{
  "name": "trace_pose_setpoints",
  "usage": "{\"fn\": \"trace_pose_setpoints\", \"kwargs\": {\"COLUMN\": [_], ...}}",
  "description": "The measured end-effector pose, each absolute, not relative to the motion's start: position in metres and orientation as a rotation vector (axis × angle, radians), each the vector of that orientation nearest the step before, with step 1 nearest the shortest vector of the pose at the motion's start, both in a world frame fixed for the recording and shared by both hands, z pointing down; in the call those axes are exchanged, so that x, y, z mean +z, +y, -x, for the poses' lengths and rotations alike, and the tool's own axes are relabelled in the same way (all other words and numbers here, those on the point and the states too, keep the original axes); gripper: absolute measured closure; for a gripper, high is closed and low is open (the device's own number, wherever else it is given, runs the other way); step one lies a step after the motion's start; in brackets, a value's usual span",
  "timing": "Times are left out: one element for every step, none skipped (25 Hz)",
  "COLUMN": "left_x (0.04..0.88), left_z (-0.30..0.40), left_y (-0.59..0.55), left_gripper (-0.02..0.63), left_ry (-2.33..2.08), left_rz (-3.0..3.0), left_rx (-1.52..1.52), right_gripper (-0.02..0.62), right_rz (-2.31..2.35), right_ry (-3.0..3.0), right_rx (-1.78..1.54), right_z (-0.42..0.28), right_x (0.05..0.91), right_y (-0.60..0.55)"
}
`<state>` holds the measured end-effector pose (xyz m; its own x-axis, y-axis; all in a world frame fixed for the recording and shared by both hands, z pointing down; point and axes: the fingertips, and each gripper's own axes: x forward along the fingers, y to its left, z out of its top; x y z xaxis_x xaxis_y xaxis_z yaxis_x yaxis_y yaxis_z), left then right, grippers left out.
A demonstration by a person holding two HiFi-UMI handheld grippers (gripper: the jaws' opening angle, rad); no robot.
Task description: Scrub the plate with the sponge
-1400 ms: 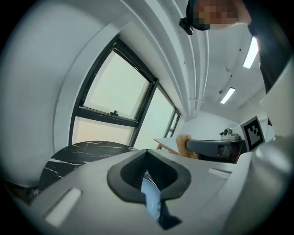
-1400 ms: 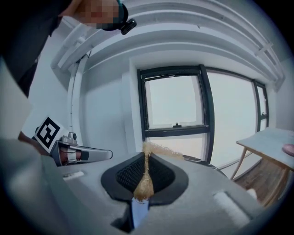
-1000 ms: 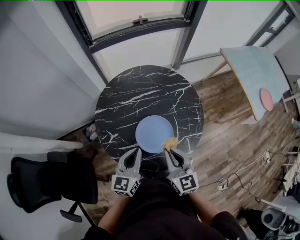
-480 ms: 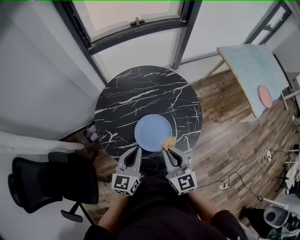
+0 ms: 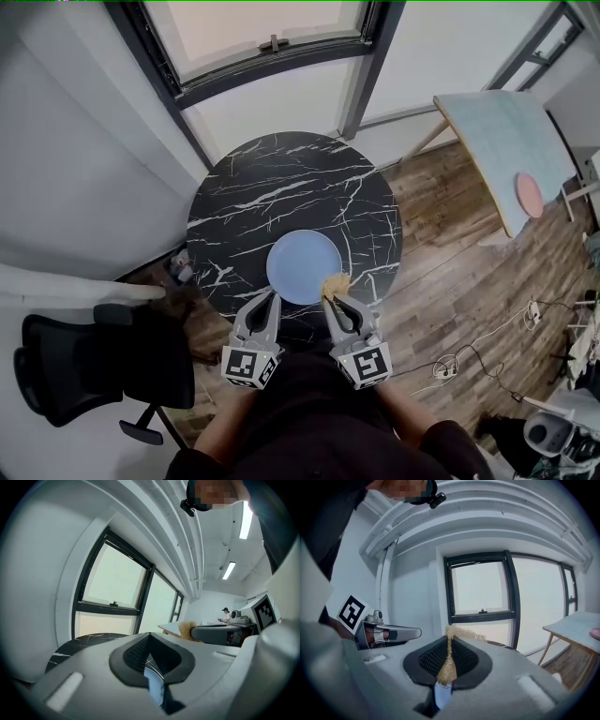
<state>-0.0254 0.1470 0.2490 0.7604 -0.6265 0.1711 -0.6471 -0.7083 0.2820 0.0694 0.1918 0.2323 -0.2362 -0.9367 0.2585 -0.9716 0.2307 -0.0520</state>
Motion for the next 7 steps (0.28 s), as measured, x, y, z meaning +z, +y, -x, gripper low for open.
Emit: {"fn": "trace_pose_setpoints", "kwargs": {"left_x": [0.2490,0.2491,0.2493,0.2495,0.2496,0.2496,0.2497], "left_z": [0.0251,0.0248,0.0244,0.0240,0.0234,0.0228,0.0222], "left_y": [0.1467,0.1464,0.1461,0.1458,0.1455,0.1451,0.1448], "left_gripper": [0.606,0.606,0.606,0.606,0.606,0.606,0.606], "left_ry": [-0.984,-0.986,-0.987,-0.989,-0.990,-0.990,-0.991], "left_rz": [-2.632,-2.630,-2.627,-2.624,-2.622,-2.620,-2.619], "left_rx": [0.089,0.089,0.089,0.089,0.089,0.089,0.090], "right_gripper": [0.571,0.571,0.571,0.571,0.571,0.571,0.571], "right_rz": [-1.823,-1.822,-1.823,-1.825,-1.826,-1.825,-1.823], "right_ry": [-2.321,-2.321,-2.322,-2.327,-2.334,-2.342,-2.349], "right_rx": [0.311,0.316,0.314,0.307,0.300,0.295,0.291], "right_z": [-0.0697,-0.0702,-0.0713,-0.0723,-0.0728,-0.0730,-0.0732], "right_x": [0.2324,0.2328,0.2331,0.2330,0.2330,0.2335,0.2342], "right_y": [0.1916,0.1918,0.1919,0.1917,0.1916,0.1917,0.1919]}}
